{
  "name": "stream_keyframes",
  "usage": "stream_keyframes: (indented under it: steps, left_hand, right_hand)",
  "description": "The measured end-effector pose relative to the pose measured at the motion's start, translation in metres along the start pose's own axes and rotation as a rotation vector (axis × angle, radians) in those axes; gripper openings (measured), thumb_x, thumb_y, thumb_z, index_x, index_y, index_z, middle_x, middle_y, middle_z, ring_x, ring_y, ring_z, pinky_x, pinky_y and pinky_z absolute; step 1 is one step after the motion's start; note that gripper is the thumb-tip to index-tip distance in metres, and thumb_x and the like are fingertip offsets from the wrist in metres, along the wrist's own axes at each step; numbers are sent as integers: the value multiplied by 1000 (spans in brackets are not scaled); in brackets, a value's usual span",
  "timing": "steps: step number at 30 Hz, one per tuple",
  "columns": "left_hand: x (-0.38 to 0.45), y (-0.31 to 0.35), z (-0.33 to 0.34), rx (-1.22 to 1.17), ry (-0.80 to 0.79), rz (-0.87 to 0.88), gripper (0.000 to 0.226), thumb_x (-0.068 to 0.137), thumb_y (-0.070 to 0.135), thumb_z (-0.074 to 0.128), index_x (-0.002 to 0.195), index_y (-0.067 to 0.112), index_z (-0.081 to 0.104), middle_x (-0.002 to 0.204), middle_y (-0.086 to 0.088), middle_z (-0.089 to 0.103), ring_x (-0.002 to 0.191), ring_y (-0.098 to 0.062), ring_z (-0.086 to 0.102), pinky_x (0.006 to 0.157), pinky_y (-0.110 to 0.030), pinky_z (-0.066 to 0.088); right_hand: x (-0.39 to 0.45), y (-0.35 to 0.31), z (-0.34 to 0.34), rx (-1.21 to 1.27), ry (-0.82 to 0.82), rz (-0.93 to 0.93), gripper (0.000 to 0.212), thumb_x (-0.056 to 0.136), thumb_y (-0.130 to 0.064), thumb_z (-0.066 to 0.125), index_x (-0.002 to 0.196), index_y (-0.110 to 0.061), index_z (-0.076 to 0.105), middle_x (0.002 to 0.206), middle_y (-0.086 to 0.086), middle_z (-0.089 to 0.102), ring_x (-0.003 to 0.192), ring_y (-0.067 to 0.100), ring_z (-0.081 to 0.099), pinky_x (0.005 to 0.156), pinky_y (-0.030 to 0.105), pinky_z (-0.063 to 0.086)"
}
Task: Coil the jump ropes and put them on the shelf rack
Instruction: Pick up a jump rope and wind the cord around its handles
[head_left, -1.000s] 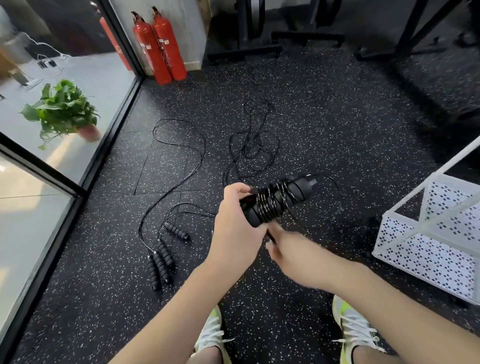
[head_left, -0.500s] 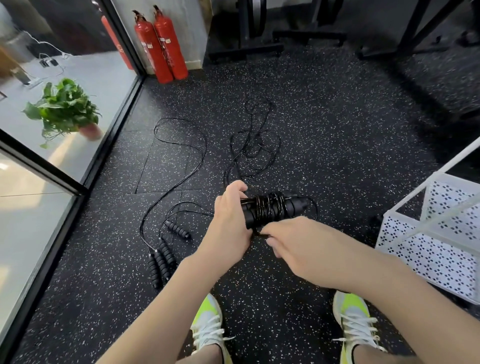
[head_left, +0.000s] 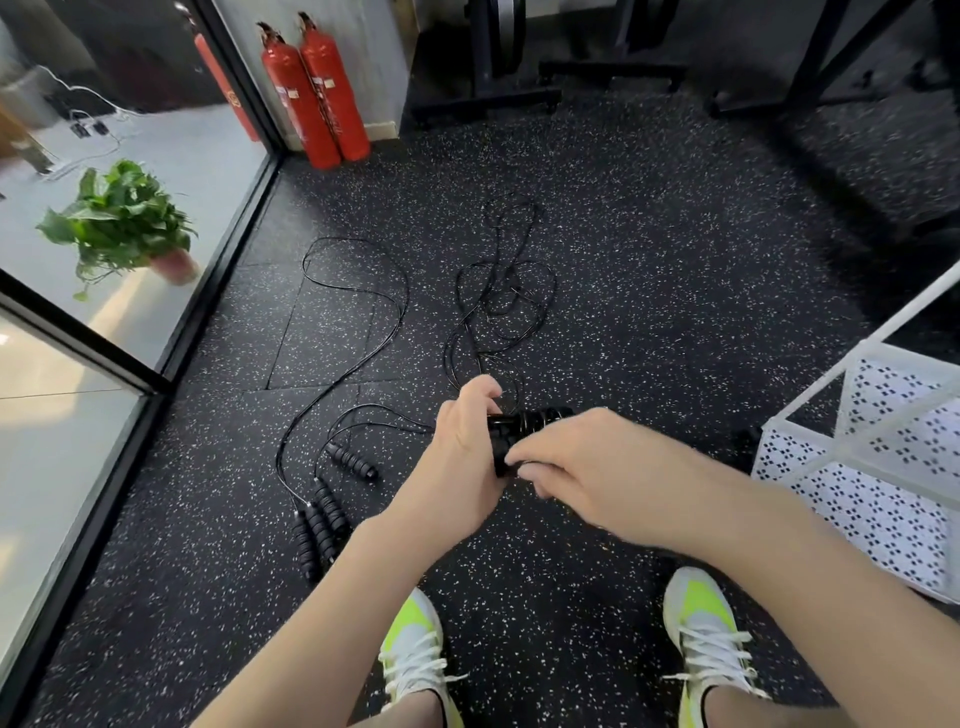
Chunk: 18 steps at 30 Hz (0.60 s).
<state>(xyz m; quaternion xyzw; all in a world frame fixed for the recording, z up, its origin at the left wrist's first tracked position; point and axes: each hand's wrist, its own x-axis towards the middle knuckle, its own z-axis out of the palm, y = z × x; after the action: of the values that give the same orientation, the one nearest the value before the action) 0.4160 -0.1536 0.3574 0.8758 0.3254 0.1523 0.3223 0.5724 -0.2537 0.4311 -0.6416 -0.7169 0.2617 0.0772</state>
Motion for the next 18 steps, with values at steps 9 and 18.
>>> stream_keyframes:
  steps: [9,18]
  left_hand:
    - [-9,21,4,-88,-131,118,73,81,15,83,122,40,27,119,1,50,103,-15,51,81,-14,37]
    - [-17,36,-11,-159,-199,141,83,80,3,71,124,56,25,123,15,51,112,-9,53,88,-18,40]
  right_hand:
    - [-7,35,-40,-57,130,-50,16,87,-47,70,101,-43,78,89,-20,72,90,5,61,92,35,46]
    - [-11,63,-28,451,124,14,11,84,-34,78,92,-42,78,92,-20,71,95,6,65,87,31,49]
